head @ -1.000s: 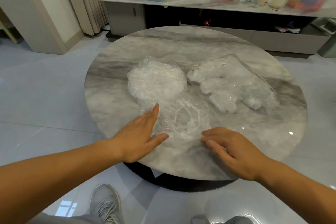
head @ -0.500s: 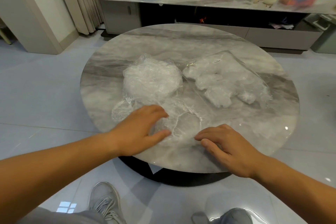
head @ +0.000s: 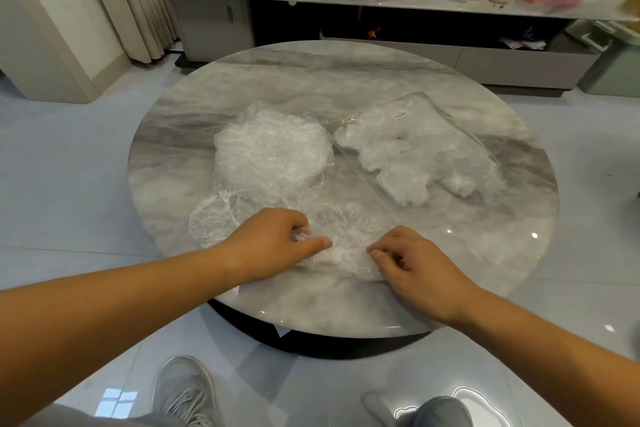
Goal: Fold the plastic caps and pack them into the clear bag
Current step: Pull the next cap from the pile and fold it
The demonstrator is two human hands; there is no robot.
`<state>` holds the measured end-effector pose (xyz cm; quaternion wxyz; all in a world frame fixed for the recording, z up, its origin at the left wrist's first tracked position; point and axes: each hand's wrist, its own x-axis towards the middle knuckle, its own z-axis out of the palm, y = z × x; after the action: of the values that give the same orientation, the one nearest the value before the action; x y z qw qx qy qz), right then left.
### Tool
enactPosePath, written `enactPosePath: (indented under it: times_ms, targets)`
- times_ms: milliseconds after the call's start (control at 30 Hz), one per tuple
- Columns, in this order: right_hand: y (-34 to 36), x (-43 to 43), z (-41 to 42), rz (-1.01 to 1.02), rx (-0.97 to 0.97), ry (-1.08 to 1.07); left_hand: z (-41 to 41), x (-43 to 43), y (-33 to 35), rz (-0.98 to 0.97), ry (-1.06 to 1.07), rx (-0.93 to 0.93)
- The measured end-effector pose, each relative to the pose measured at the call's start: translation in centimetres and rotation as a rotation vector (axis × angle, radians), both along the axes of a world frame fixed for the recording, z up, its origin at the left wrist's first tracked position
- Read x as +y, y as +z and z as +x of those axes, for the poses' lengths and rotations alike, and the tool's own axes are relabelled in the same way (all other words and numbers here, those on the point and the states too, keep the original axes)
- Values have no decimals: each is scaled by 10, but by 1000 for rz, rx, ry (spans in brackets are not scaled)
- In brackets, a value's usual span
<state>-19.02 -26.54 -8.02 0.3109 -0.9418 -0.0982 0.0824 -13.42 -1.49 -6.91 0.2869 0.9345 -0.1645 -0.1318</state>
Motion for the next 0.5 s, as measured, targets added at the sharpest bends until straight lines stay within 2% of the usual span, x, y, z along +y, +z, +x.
enactPosePath:
  times_ms: [133,233,500]
  targets:
    - [0,8,2,-128,-6,113,4,-11,4,20,115,-22]
    - [3,10,2,-205,5,164,5,-12,3,94,92,-90]
    - [7,12,10,-231,-11,129,8,-5,-14,104,75,-141]
